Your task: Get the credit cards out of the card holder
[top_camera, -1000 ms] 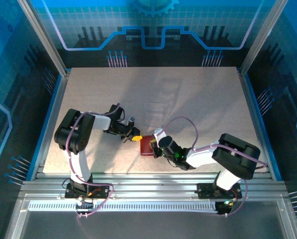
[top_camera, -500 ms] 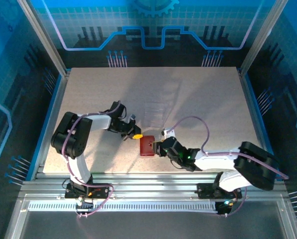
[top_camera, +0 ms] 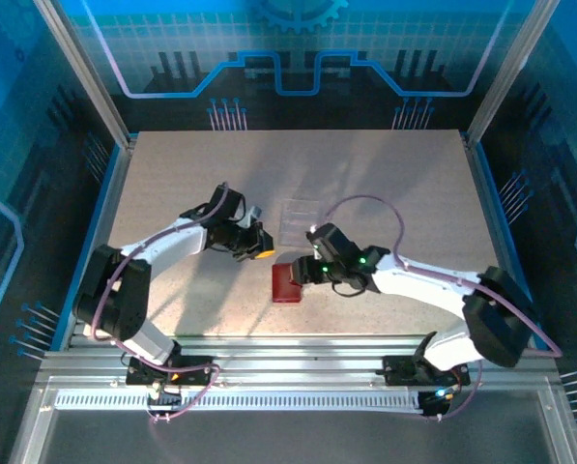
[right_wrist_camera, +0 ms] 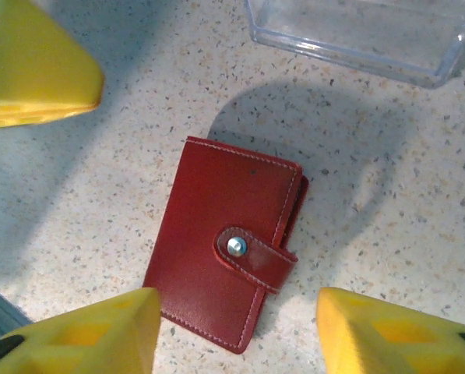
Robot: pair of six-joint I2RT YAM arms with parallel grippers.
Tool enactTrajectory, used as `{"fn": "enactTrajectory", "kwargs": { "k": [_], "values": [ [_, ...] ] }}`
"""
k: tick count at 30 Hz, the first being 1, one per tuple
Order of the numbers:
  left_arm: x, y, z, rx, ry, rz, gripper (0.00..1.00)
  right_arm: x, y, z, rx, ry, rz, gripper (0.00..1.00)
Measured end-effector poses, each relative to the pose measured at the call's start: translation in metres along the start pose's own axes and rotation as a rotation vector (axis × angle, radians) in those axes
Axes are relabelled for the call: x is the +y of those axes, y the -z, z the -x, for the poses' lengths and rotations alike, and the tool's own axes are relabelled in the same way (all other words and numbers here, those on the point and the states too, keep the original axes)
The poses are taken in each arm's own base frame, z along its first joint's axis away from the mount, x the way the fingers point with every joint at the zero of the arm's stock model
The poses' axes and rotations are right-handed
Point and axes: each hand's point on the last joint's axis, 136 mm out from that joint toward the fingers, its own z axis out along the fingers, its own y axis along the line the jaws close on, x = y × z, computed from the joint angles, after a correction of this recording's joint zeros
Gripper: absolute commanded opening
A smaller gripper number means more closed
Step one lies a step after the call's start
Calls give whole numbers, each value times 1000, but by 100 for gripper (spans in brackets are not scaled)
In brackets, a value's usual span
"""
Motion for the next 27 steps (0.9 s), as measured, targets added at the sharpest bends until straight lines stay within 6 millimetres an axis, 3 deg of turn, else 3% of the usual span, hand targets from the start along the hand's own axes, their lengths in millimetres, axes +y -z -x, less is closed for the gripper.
{"fn": "enactTrajectory", "kwargs": {
  "k": [6, 14, 23, 27],
  "values": [
    [27, 4, -9, -4, 61, 32, 11, 12, -23, -1, 115, 55, -139, 72],
    [43, 5, -9, -13, 98, 42, 11, -7, -49, -19, 229, 80, -284, 69],
    [42, 4, -7, -27, 83, 30, 11, -15, -49, -21, 253, 71, -313, 58],
    [41, 3, -7, -25, 82, 30, 11, -24, -41, -20, 242, 44, -309, 51]
  ]
}}
